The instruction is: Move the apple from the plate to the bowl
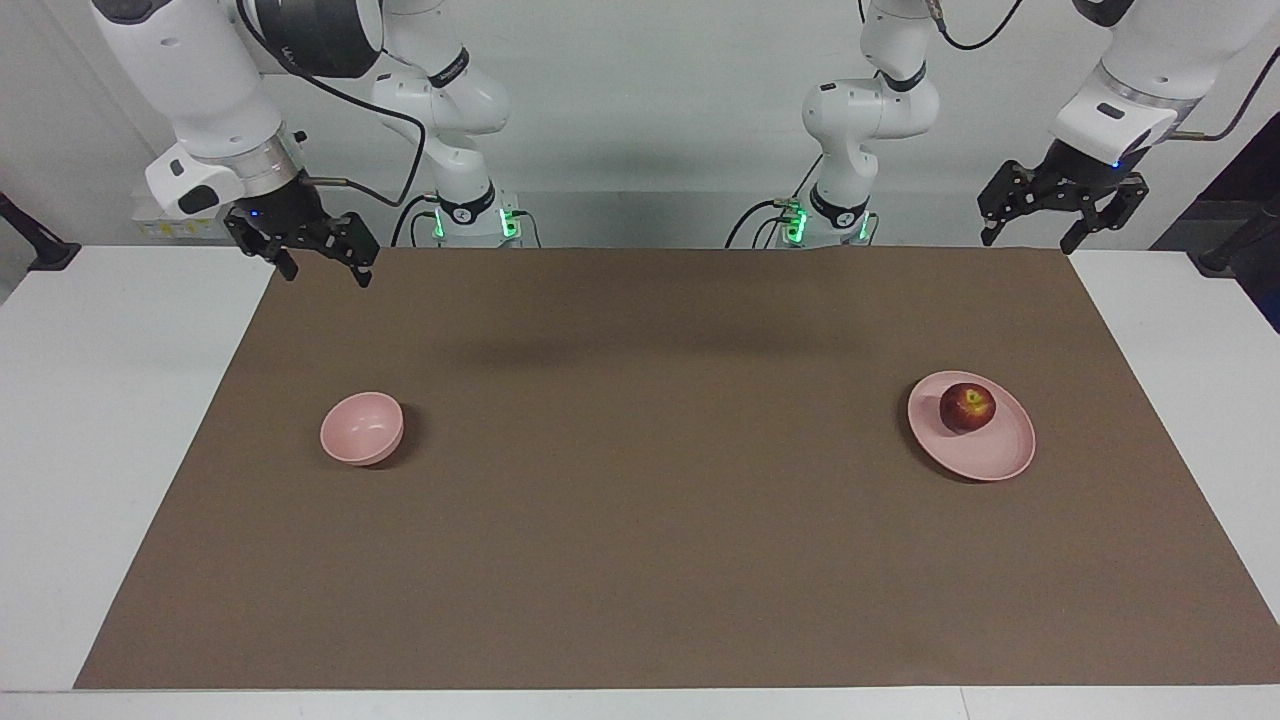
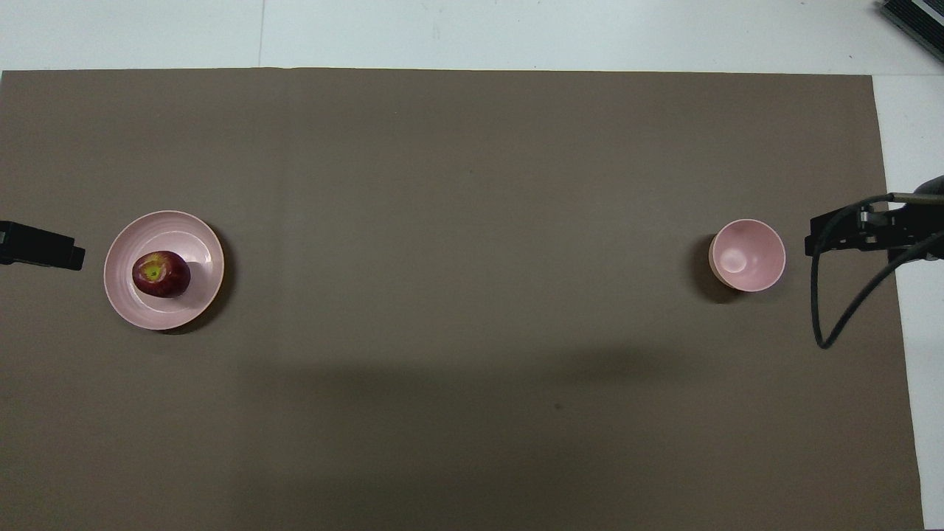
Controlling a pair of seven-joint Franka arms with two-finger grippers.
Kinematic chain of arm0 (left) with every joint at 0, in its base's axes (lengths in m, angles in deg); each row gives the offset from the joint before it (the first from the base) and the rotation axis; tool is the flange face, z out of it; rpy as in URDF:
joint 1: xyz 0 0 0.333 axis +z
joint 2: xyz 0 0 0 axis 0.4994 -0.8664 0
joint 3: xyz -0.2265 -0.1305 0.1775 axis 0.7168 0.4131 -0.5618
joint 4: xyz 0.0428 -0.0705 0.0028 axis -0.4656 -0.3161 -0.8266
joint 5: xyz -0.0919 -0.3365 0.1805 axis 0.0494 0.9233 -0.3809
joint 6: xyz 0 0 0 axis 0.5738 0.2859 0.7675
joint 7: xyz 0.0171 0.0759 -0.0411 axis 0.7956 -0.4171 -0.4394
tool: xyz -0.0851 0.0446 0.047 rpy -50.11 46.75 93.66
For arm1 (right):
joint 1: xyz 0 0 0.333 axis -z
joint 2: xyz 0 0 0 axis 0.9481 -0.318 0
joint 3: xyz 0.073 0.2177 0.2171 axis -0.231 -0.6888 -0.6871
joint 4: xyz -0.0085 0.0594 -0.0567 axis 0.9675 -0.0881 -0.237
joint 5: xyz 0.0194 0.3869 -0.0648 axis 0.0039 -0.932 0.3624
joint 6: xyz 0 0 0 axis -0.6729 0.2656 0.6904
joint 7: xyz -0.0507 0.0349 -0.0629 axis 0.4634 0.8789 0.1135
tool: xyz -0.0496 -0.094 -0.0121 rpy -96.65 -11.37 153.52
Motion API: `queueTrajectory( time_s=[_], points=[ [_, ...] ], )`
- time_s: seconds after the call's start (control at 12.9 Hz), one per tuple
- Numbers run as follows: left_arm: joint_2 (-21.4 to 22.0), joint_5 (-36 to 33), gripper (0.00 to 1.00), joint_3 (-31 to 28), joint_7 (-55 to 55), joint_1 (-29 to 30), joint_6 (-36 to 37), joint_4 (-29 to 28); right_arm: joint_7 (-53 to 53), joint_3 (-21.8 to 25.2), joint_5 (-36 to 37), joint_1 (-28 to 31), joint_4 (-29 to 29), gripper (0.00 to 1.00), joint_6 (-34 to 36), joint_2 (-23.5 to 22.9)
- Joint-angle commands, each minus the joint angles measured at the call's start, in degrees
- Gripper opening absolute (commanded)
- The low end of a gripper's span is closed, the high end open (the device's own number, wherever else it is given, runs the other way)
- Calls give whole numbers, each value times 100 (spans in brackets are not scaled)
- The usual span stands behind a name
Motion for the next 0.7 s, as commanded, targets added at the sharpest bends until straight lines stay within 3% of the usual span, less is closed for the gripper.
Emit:
queueTrajectory(
  time_s=[0.0,0.62],
  points=[
    [77,-92,100,-31,60,-77,62,-36,115,-19,-31,32,-122,100,29,128],
    [86,-66,100,-23,69,-86,114,-36,54,-19,-84,23,-130,100,46,137]
  ],
)
